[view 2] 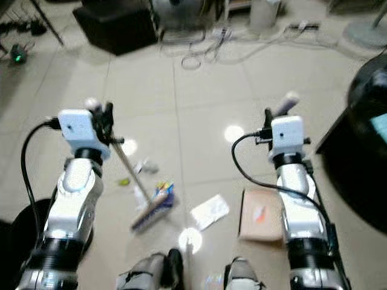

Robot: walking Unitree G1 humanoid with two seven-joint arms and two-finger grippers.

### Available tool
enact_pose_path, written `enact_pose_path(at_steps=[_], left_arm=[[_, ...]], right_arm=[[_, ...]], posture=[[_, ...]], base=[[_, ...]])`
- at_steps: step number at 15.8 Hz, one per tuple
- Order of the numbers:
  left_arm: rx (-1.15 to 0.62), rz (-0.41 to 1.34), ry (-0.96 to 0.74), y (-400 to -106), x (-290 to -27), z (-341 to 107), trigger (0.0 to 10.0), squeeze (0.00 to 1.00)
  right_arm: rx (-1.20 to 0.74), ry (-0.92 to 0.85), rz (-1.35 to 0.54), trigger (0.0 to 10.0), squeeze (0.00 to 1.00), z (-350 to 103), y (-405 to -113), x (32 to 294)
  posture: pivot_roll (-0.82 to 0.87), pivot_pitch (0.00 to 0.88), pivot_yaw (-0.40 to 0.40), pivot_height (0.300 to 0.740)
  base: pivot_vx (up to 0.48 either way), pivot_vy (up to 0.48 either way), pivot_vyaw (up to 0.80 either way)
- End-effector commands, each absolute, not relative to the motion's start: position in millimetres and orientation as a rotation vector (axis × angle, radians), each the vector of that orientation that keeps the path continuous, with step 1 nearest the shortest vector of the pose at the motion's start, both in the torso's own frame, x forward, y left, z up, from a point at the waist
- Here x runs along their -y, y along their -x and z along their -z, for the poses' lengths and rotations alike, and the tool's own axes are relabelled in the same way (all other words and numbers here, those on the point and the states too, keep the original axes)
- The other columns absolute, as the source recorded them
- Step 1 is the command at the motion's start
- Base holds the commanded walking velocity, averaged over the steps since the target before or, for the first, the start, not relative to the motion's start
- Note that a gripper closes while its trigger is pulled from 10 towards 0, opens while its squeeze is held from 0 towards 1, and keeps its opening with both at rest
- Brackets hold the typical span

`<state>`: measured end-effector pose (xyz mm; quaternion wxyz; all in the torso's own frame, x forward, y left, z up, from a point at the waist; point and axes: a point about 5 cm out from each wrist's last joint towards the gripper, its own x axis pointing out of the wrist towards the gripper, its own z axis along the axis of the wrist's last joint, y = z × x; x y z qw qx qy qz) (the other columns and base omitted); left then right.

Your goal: Sweep floor

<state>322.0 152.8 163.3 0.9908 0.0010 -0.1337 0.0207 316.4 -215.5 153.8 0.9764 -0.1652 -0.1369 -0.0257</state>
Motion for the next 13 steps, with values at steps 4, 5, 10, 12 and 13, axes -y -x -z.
enact_pose_path(at_steps=[4,5,10,12,13], left_arm=[[0.335,-0.075,0.0,-335,-155,-170,10.0,0.0],[0.333,-0.074,-0.001,-338,-153,-168,10.0,0.0],[0.339,-0.077,-0.007,-346,-144,-167,10.0,0.0],[0.345,-0.06,0.005,-347,-140,-166,10.0,0.0],[0.344,-0.059,0.008,-347,-139,-165,10.0,0.0]], right_arm=[[0.367,0.373,0.009,10.0,0.0,-156,-329,205],[0.361,0.379,-0.007,10.0,0.0,-150,-332,199],[0.368,0.401,-0.095,10.0,0.0,-135,-337,167],[0.428,0.337,-0.122,10.0,0.0,-144,-339,154],[0.446,0.308,-0.122,10.0,0.0,-147,-339,152]], posture=[[0.19,0.372,0.22,0.74],[0.2,0.372,0.231,0.74],[0.24,0.374,0.263,0.74],[0.22,0.381,0.26,0.74],[0.22,0.38,0.258,0.74]], base=[[0.0,0.0,0.0],[0.0,0.0,0.0],[0.0,0.0,0.0],[0.0,0.0,0.0],[0.0,0.0,0.0]])
